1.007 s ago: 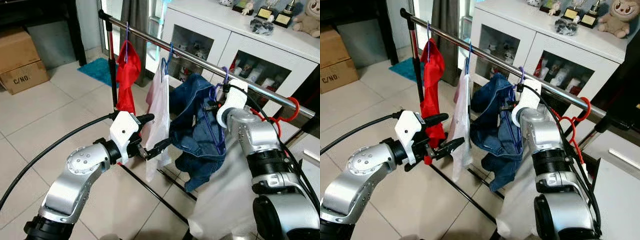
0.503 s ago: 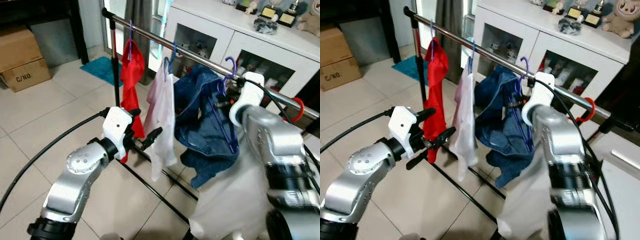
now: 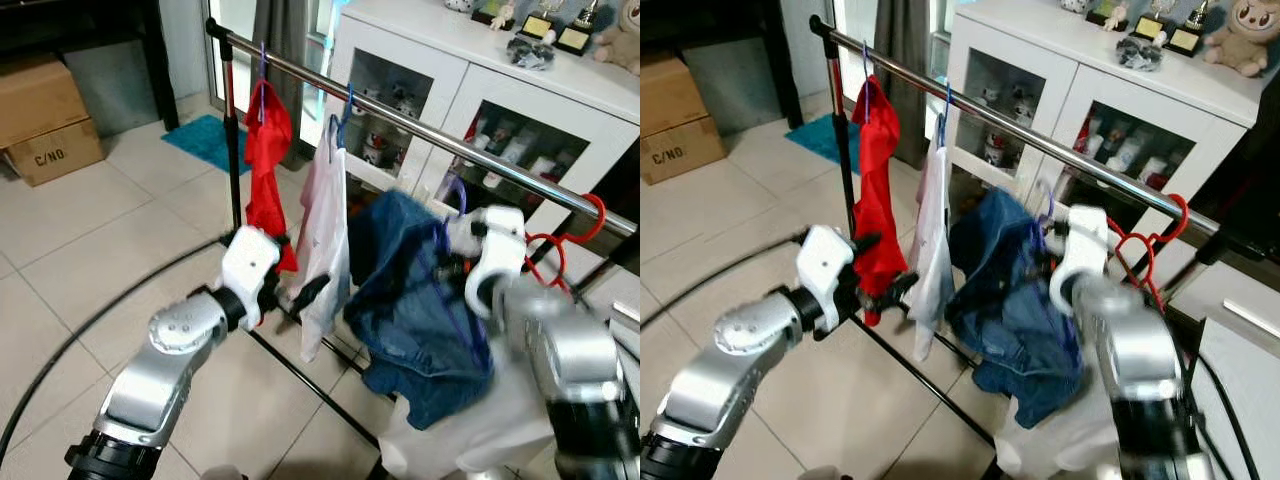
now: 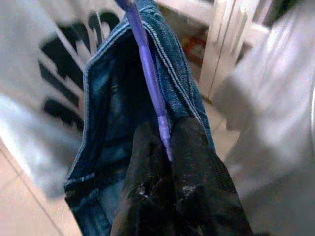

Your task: Hang hanger

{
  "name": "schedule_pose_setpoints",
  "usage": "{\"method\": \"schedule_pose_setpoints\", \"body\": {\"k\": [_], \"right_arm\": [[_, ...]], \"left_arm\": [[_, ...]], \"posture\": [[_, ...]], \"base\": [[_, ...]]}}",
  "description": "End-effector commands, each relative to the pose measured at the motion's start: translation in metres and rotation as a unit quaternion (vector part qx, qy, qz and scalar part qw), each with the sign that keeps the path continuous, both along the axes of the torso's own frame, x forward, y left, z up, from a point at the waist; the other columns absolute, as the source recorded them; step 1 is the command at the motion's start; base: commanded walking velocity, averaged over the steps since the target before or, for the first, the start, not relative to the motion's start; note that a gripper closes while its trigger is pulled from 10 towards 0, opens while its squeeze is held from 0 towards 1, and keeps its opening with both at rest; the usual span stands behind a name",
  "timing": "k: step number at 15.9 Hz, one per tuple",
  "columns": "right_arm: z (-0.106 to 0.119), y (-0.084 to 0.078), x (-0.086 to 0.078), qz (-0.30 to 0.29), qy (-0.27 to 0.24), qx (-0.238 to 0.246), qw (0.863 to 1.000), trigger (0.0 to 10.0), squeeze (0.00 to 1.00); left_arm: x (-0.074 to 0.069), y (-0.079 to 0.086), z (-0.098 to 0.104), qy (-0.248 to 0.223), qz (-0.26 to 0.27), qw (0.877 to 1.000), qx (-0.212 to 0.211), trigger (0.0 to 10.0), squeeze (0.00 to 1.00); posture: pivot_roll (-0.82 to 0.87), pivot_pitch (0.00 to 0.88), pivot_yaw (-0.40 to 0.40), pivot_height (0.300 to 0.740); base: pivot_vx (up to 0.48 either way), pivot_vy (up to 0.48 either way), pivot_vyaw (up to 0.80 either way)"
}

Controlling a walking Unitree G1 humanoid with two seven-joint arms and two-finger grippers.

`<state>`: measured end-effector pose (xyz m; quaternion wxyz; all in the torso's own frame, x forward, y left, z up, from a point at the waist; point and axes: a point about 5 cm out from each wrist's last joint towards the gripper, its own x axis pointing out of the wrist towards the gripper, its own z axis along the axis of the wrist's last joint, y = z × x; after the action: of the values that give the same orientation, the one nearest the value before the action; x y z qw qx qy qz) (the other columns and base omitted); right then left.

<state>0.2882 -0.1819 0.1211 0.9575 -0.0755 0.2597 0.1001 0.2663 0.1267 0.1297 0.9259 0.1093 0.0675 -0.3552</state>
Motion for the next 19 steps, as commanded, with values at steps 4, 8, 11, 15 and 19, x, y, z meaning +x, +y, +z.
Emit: {"method": "schedule_pose_setpoints", "body": {"k": [4, 8, 11, 15, 19], "right_arm": [[0.007, -0.004, -0.007, -0.017, -0.054, 0.006, 0.998, 4.2, 0.0], [0.002, 0.004, -0.02, -0.026, -0.068, 0.031, 0.997, 10.0, 0.0], [0.001, 0.005, -0.025, -0.025, -0.073, 0.035, 0.996, 10.0, 0.0], [0.003, -0.004, -0.025, -0.036, -0.07, 0.022, 0.997, 10.0, 0.0], [0.0, -0.014, -0.027, -0.062, -0.048, -0.004, 0.997, 10.0, 0.0]], "left_arm": [[-0.002, -0.002, 0.001, -0.007, 0.009, 1.0, -0.019, 10.0, 0.0], [-0.007, -0.001, 0.003, -0.012, 0.025, 0.998, -0.053, 10.0, 0.0], [-0.01, -0.001, 0.002, -0.01, 0.024, 0.998, -0.055, 10.0, 0.0], [-0.012, -0.002, 0.001, -0.008, 0.023, 0.998, -0.057, 10.0, 0.0], [-0.013, -0.004, 0.001, -0.019, 0.022, 0.999, -0.039, 10.0, 0.0]], "posture": [[-0.05, 0.0, -0.101, 0.74], [-0.05, 0.0, -0.097, 0.74], [-0.04, 0.0, -0.097, 0.74], [-0.04, 0.0, -0.102, 0.74], [-0.05, 0.0, -0.11, 0.74]], "base": [[0.0, 0.0, 0.0], [0.0, 0.167, 0.0], [0.0, 0.363, 0.0], [0.0, 0.361, 0.0], [0.0, 0.075, -0.6]]}}
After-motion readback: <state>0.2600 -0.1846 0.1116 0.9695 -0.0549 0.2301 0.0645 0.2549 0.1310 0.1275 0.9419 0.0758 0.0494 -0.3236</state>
